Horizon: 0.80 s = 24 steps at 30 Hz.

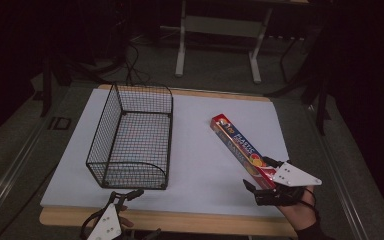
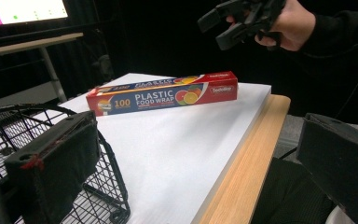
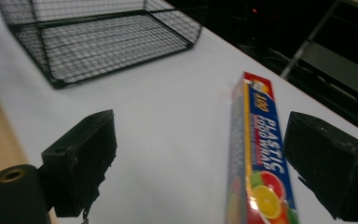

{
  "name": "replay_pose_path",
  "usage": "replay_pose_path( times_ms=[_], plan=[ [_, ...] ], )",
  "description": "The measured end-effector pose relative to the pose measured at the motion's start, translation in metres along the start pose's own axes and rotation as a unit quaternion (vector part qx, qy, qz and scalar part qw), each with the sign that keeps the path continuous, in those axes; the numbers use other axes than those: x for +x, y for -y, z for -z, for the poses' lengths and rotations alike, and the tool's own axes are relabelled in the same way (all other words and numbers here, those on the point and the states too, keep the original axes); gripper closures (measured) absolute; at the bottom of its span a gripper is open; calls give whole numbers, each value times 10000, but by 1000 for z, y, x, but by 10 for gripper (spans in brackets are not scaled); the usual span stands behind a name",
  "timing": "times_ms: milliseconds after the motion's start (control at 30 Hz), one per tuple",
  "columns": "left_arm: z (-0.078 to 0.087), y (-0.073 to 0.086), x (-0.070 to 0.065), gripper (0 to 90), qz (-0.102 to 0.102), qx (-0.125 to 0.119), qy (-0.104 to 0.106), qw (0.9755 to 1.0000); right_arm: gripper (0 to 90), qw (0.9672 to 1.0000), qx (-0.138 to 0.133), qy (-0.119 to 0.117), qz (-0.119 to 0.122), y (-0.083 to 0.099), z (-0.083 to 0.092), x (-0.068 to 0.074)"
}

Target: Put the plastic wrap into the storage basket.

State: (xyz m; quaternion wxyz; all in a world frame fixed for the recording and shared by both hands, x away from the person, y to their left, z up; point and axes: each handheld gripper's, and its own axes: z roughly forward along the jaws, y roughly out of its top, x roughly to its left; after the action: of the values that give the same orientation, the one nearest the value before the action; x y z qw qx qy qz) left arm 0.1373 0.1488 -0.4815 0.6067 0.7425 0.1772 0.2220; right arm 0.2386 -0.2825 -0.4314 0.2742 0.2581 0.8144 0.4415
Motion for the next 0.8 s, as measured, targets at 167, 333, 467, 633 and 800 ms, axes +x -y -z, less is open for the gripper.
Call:
replay_pose_path(
  times_ms=[167, 333, 467, 633, 800],
  plan=[
    [-1, 0, 0, 0, 6, 28, 7, 10000, 99, 9997, 215, 31, -147, 2, -10, -16],
    [-1, 0, -1, 0, -15, 30, 16, 10000, 102, 9986, 495, 70, -145, 5, -22, -30],
    [0, 0, -1, 0, 4, 20, 16, 10000, 135, 9977, 623, 161, -219, 8, -30, -41],
    [-1, 1, -1, 0, 2, 34, 25, 10000, 149, 9956, 845, 237, -341, 13, -39, -54],
    [-1, 1, -1, 0, 10, 44, 28, 10000, 162, 9915, 1158, 207, -559, 20, -51, -66]
  ],
)
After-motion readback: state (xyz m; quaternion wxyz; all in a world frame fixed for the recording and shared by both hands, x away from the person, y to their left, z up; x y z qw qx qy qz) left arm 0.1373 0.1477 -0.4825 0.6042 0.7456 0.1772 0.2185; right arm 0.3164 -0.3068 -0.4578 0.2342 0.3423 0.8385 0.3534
